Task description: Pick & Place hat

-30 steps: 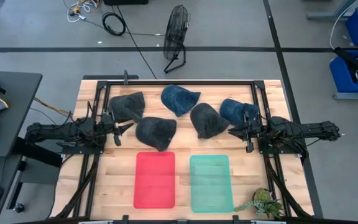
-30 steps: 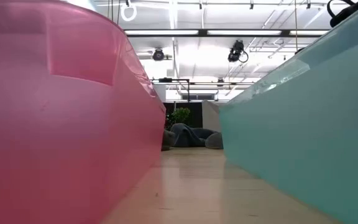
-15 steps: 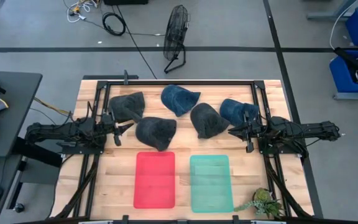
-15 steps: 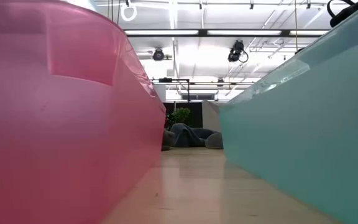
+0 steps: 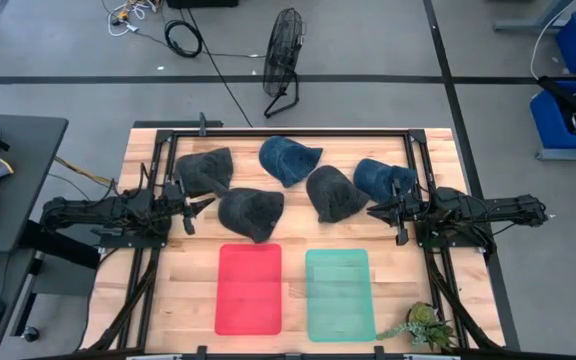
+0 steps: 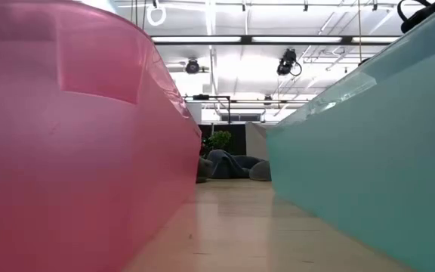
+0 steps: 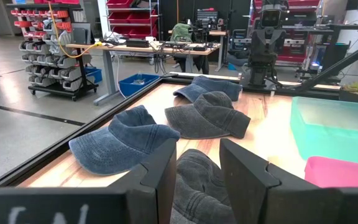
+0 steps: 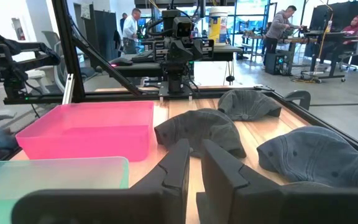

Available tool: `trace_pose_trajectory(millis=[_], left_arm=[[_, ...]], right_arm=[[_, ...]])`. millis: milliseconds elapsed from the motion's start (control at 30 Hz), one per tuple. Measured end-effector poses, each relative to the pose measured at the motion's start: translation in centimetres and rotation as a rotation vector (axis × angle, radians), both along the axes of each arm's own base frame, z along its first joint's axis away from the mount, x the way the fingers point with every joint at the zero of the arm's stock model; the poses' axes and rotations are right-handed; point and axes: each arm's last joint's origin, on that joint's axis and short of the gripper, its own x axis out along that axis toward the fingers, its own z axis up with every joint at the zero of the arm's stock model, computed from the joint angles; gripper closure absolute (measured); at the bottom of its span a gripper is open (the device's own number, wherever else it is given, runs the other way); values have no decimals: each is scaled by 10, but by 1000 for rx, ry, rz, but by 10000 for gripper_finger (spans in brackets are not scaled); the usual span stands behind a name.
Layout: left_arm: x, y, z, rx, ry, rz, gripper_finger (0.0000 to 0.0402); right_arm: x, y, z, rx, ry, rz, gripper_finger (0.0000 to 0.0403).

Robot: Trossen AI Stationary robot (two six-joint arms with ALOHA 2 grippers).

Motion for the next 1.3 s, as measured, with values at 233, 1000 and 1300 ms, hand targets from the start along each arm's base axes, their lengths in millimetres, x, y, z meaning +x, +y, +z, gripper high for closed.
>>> trace_pose_trajectory(millis=[233,1000,1300], left_arm=[[0,0,0,0,0,0,275],[0,0,4,261,47,2,275],[0,0,8,174,-25,7,275]], right_arm=[[0,0,0,0,0,0,358],[0,0,0,0,0,0,358],[0,0,0,0,0,0,358]])
